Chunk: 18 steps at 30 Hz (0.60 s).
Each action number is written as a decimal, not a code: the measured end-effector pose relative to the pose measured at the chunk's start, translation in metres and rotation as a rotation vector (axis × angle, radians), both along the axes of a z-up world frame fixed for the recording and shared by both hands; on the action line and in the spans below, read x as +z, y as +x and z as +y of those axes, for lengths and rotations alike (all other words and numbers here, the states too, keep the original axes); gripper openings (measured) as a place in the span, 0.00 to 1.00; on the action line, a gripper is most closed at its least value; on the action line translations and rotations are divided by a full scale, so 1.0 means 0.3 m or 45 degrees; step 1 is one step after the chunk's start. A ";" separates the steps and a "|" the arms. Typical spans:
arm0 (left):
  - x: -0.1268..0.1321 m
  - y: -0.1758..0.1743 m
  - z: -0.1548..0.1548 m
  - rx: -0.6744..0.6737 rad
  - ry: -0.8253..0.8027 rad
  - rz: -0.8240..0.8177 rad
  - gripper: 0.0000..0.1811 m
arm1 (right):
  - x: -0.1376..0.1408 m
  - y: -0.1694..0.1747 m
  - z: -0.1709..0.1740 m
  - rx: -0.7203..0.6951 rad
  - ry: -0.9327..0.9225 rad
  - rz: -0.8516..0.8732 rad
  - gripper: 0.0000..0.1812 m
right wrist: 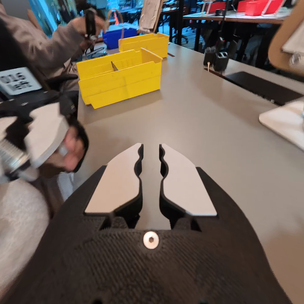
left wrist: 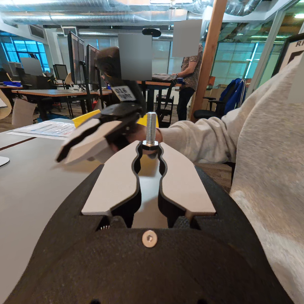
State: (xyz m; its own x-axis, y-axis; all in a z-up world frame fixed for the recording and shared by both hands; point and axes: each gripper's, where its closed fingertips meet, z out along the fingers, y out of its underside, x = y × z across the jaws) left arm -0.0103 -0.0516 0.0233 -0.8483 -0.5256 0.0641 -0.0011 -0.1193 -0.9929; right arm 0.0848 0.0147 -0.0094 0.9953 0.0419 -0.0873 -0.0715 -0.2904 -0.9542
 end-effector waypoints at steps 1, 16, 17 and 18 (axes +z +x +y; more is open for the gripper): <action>0.005 -0.007 -0.001 -0.003 0.001 -0.012 0.10 | 0.018 0.004 0.035 0.025 -0.014 -0.035 0.10; 0.060 -0.118 0.127 0.150 -0.048 -0.081 0.10 | 0.014 -0.187 0.625 0.656 -0.340 -0.345 0.12; 0.054 -0.124 0.142 0.171 -0.047 -0.075 0.10 | 0.013 -0.217 0.669 0.700 -0.353 -0.381 0.12; 0.051 -0.129 0.158 0.195 -0.048 -0.071 0.10 | 0.013 -0.251 0.714 0.748 -0.368 -0.410 0.12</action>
State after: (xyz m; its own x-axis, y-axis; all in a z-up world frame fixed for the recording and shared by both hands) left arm -0.0491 -0.0044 0.0384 -0.7615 -0.6469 0.0416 0.0746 -0.1511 -0.9857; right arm 0.0094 0.2288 -0.0055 0.7938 0.5966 0.1180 0.4452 -0.4380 -0.7810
